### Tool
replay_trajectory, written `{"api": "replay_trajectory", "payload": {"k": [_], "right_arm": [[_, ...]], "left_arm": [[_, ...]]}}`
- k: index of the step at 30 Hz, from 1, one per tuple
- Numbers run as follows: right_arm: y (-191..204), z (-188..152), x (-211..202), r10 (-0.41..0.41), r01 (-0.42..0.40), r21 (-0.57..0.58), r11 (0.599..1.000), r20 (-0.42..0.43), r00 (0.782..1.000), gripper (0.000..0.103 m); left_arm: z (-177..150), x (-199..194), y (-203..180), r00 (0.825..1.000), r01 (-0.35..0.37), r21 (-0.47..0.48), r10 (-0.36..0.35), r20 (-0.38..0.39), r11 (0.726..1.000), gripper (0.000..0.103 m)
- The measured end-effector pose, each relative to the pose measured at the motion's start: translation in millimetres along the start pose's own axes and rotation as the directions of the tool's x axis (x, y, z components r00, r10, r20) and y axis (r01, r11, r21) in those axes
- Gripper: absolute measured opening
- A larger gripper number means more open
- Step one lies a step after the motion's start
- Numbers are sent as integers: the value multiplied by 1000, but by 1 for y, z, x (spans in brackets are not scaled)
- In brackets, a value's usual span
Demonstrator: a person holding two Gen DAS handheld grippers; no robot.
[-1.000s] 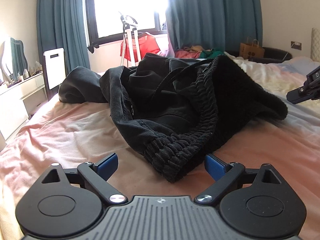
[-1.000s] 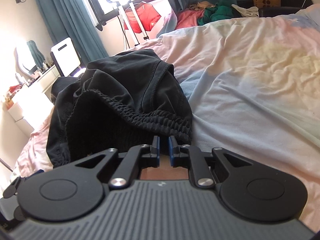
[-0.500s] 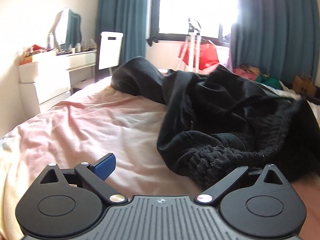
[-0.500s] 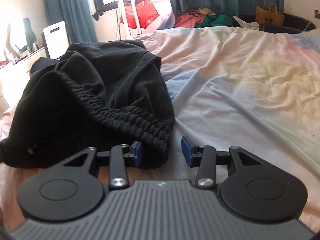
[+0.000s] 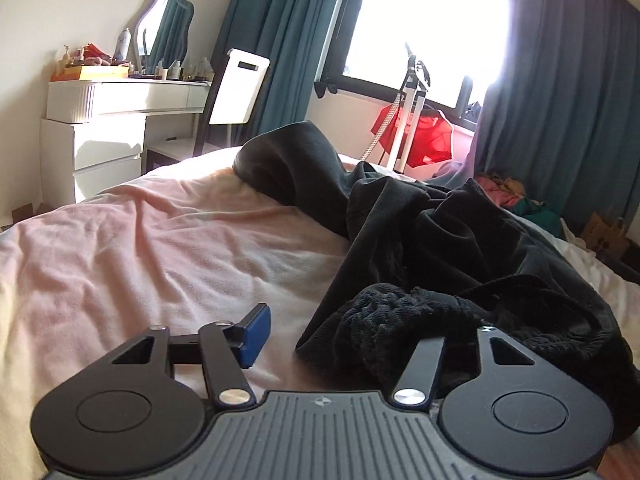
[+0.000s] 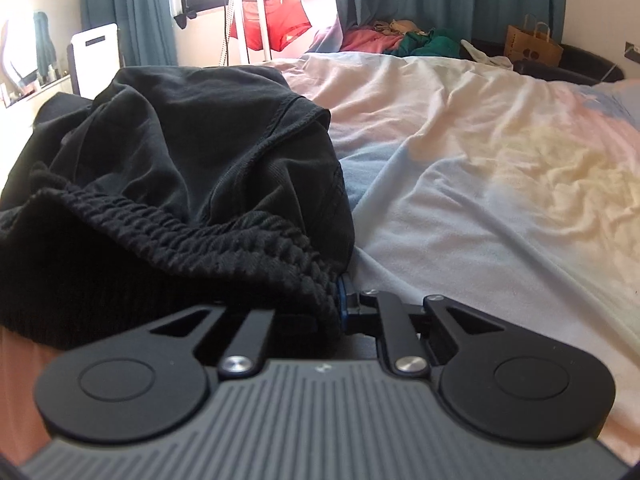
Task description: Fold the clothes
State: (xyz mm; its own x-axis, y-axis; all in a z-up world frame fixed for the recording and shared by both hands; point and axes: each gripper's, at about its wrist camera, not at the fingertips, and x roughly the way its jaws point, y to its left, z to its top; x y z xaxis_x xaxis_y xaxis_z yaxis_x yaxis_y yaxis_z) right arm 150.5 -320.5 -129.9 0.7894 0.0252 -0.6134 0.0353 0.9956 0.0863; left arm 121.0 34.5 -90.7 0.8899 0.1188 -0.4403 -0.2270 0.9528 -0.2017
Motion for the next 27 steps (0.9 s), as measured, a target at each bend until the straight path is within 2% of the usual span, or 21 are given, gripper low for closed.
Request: {"api": "replay_trajectory", "payload": {"k": [1, 2, 5, 9, 12, 15, 18, 20, 23, 27], "right_arm": [[1, 1, -3, 5, -5, 12, 1000, 0, 1000, 12], [1, 1, -10, 22, -22, 27, 999, 2, 1000, 12], [4, 1, -29, 75, -76, 74, 994, 10, 997, 11], [24, -13, -65, 211, -210, 165, 964, 12, 977, 11], [64, -31, -85, 291, -284, 212, 935, 0, 957, 11], [120, -34, -103, 361, -358, 139, 923, 8, 933, 11], [174, -28, -111, 460, -459, 147, 876, 27, 888, 11], [211, -24, -114, 524, -522, 151, 839, 35, 851, 11], [273, -22, -110, 626, -624, 135, 770, 27, 779, 11], [352, -20, -89, 735, -729, 148, 668, 22, 678, 12]], "left_arm": [[12, 0, 5, 1000, -3, -2, 3, 10, 1000, 33], [23, 0, 11, 1000, -5, -5, 5, 19, 1000, 18], [59, -1, 27, 999, -12, -12, 13, 48, 1000, 16], [106, -1, 49, 996, -22, -22, 24, 85, 1000, 14], [141, -1, 65, 993, -29, -29, 32, 114, 999, 13], [176, -2, 81, 989, -36, -37, 40, 142, 999, 10], [211, -2, 97, 984, -42, -45, 49, 170, 998, 10], [239, 12, 119, 981, -92, -50, 99, 168, 995, 10], [283, 36, 154, 970, -178, -56, 185, 158, 982, 10], [304, 93, 198, 938, -311, 22, 304, 164, 950, 10]]}}
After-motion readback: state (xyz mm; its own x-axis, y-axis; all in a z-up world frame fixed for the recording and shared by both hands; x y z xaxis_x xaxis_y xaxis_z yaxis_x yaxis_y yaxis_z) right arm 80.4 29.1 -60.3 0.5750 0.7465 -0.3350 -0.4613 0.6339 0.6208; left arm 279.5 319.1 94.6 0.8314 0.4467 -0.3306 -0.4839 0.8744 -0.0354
